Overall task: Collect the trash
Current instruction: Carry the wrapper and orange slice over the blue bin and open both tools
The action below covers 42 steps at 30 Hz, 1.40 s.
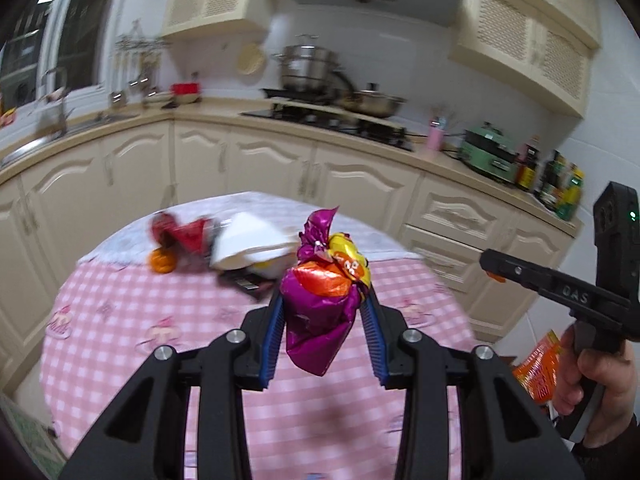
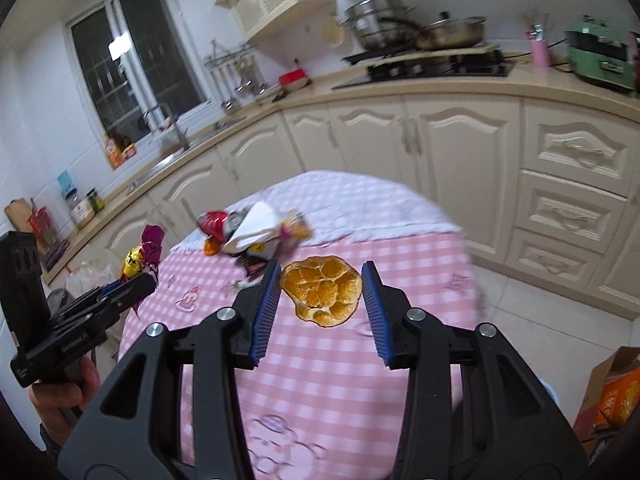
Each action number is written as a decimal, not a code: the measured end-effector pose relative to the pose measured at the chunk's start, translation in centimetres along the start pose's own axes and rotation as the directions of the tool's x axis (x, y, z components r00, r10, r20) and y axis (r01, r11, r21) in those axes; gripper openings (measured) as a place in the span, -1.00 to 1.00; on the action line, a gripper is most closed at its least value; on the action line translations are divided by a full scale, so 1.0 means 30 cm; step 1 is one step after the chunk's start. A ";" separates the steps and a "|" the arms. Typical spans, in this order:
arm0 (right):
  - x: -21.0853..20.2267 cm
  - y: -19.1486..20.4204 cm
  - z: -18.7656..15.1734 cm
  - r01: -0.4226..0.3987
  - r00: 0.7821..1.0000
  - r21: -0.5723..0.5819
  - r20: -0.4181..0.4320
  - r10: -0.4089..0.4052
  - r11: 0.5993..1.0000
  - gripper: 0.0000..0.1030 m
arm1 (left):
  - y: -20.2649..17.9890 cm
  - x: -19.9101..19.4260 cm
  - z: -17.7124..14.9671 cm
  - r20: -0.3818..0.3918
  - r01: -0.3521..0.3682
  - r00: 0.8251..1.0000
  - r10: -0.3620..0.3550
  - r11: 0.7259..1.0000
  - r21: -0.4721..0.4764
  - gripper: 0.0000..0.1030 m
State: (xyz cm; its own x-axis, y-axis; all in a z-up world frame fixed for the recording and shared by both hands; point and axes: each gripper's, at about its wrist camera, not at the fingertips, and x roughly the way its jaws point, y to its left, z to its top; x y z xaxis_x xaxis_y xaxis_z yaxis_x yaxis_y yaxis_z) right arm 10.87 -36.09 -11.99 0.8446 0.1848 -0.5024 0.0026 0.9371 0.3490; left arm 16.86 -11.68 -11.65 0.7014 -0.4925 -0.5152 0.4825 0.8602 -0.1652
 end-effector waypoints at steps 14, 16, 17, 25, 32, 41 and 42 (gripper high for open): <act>-0.327 -0.618 -0.172 0.278 0.954 0.303 0.022 -0.299 0.911 -0.21 | -0.619 0.241 -0.086 -0.143 0.327 0.942 -0.304 0.927 0.186 -0.31; -0.341 -0.694 -0.217 0.307 0.945 0.342 -0.002 -0.326 0.888 -0.21 | -0.708 0.306 -0.121 -0.187 0.365 0.925 -0.331 0.909 0.200 -0.31; -0.341 -0.728 -0.234 0.317 0.942 0.358 -0.014 -0.334 0.878 -0.21 | -0.760 0.354 -0.147 -0.227 0.388 0.912 -0.343 0.899 0.201 -0.30; -0.281 -1.024 -0.463 0.368 0.929 0.515 -0.161 -0.334 0.774 -0.21 | -1.000 0.673 -0.380 -0.470 0.460 0.816 -0.338 0.871 0.174 -0.30; -0.195 -1.165 -0.614 0.379 0.925 0.600 -0.243 -0.291 0.704 -0.19 | -1.086 0.884 -0.540 -0.612 0.465 0.725 -0.317 0.880 0.094 -0.29; -0.212 -1.265 -0.704 0.391 0.919 0.704 -0.262 -0.296 0.593 0.83 | -1.075 1.006 -0.586 -0.636 0.387 0.735 -0.237 0.916 0.106 0.74; -0.217 -1.265 -0.702 0.395 0.917 0.703 -0.261 -0.302 0.592 0.86 | -1.064 0.999 -0.574 -0.633 0.382 0.738 -0.233 0.918 0.108 0.74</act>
State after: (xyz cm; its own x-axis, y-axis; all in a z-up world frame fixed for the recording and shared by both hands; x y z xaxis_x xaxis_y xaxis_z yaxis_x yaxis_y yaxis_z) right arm -5.98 -66.63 -38.63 0.6340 -0.0368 -0.7725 0.7114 0.4194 0.5639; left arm 13.45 -51.62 -36.30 0.0735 -0.4802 -0.8741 0.7674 0.5870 -0.2580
